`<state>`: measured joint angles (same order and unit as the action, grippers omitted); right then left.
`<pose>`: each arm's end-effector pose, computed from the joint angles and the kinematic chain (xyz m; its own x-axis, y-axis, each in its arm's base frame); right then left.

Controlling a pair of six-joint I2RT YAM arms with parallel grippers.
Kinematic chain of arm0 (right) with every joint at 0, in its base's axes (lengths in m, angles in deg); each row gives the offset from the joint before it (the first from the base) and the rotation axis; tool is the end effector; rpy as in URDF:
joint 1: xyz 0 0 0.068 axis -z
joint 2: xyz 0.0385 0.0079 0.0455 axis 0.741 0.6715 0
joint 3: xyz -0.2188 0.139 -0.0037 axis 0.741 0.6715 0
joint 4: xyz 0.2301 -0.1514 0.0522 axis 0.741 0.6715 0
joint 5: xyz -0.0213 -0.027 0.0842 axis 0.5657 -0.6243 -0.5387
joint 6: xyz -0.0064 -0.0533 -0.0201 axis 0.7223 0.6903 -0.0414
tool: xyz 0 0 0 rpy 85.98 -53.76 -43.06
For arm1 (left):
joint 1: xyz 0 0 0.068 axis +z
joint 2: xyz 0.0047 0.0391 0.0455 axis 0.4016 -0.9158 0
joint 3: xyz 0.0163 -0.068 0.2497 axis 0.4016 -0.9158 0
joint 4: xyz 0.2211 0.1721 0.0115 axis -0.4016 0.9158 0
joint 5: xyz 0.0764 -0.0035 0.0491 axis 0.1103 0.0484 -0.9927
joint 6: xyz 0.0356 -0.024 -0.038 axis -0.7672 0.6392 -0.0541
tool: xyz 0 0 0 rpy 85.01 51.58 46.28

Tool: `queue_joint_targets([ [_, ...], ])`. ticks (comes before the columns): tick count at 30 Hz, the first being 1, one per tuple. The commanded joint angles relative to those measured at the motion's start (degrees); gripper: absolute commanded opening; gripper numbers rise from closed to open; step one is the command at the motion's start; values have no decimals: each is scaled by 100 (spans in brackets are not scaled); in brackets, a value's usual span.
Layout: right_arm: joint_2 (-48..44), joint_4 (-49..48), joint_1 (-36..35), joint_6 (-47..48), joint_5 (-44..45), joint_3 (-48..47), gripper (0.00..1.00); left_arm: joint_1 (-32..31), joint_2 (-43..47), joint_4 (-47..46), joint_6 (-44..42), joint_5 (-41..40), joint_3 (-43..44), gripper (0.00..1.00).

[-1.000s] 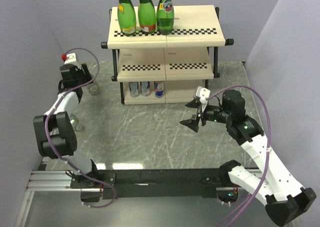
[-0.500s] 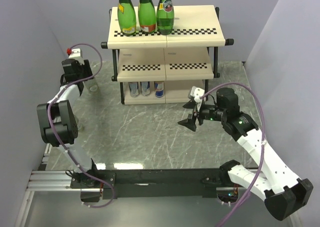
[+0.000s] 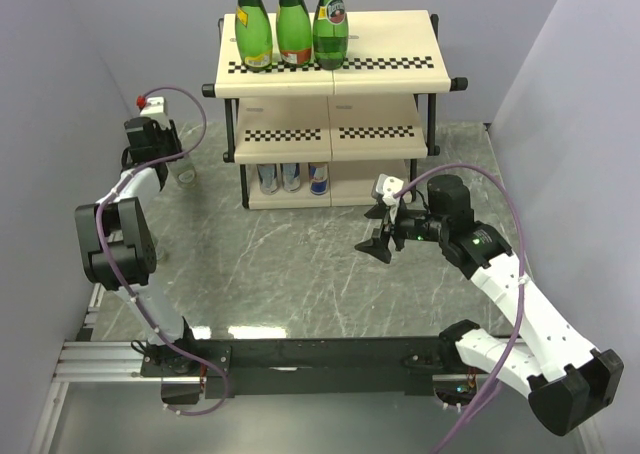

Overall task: Place and organize the beverage onto the shelf
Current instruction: Move the drink to the center of the board.

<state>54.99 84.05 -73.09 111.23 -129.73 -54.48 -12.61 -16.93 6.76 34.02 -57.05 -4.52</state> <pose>0.1992 0.1244 0.3185 -0.0149 -0.3485 -0.9372 -0.9526 0.2899 -0.0926 0.4370 0.0810 0.2258 -0.3531 -0.1025 -0.9299 -0.1027 0.9922 -0.0704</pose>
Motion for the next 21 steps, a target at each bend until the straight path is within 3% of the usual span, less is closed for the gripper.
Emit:
queue_joint_targets([
  [1,8,-54,-48,89,97,-95,84,-17,196,-375,-75,121,-6,1],
  [12,8,-62,-65,89,62,-86,84,-509,2154,-333,-233,-336,-1456,1],
  [21,-133,-89,-56,106,176,-68,84,-773,4115,204,549,-64,-2590,1],
])
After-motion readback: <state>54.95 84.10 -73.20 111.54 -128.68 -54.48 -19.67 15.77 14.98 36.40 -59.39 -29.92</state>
